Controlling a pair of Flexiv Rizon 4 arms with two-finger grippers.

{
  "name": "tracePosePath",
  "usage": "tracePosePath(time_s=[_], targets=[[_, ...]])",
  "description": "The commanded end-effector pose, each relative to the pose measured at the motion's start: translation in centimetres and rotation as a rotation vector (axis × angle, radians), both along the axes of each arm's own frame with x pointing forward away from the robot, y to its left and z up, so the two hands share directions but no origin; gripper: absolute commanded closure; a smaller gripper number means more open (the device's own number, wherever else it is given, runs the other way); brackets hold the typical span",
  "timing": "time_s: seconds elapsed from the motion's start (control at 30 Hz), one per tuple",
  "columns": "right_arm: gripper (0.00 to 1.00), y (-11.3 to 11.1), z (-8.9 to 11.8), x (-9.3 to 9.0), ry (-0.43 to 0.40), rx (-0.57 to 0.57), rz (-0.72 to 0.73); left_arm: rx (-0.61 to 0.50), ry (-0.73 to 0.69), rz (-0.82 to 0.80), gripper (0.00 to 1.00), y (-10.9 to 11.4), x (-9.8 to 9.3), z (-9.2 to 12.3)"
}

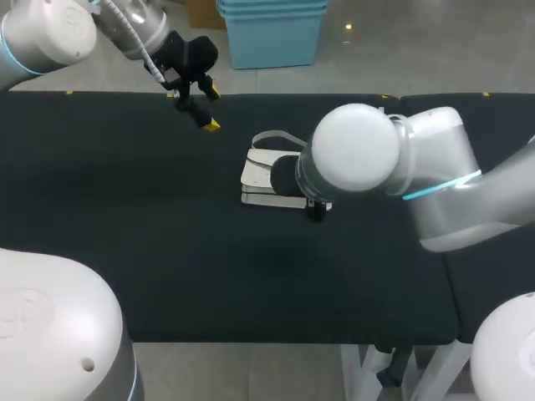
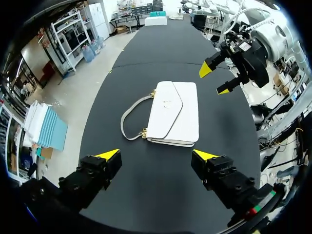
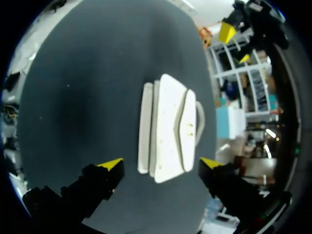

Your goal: Pick up the bag, open it, inspect its contents, close it, and place it on the opposite side

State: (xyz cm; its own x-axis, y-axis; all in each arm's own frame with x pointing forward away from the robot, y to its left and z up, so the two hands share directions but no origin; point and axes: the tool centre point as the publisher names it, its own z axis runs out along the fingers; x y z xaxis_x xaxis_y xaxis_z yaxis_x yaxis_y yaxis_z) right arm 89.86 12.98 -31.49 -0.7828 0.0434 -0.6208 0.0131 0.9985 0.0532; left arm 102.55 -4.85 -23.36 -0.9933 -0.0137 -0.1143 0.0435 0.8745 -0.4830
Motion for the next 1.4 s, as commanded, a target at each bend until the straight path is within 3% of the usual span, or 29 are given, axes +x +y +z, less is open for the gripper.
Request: tracePosePath(time_s=[0.03, 0.2, 0.27, 0.33, 0.43, 0.47, 0.5, 1.07, 1.4], targets=[[0.00, 0.8, -1.5, -0.1, -0.056, 0.000, 0.000, -0.007, -0.025, -0.062, 0.00, -0.2, 0.1, -0.3], [0.02, 0.7, -2.3, 0.2, -0.075, -0.003, -0.006, -0.018, -0.049, -0.131, 0.00, -0.8, -0.2, -1.0], [0.10, 0.6, -2.6, 0.3, -0.082, 0.005, -0.012, -0.021, -0.056, -0.150, 0.00, -1.0, -0.2, -1.3], [0.26, 0.4, -3.1, 0.6, -0.083, 0.013, -0.017, -0.027, -0.060, -0.173, 0.00, -1.3, -0.3, -1.6], [0.32, 0.1, -3.8, 1.0, -0.079, 0.019, -0.023, -0.032, -0.066, -0.208, 0.00, -1.6, -0.6, -1.9], [0.38, 0.0, -4.0, 1.2, -0.078, 0.019, -0.026, -0.030, -0.069, -0.217, 0.00, -1.7, -0.7, -2.0], [0.50, 0.0, -4.1, 1.4, -0.076, 0.022, -0.026, -0.028, -0.071, -0.227, 0.00, -1.8, -0.7, -2.2], [0.63, -1.3, -5.2, 3.4, -0.072, 0.045, -0.026, -0.014, -0.071, -0.304, 0.00, -3.1, -0.9, -3.0], [0.66, -2.2, -5.6, 4.0, -0.076, 0.041, -0.031, -0.003, -0.058, -0.333, 0.00, -3.8, -1.0, -3.5]])
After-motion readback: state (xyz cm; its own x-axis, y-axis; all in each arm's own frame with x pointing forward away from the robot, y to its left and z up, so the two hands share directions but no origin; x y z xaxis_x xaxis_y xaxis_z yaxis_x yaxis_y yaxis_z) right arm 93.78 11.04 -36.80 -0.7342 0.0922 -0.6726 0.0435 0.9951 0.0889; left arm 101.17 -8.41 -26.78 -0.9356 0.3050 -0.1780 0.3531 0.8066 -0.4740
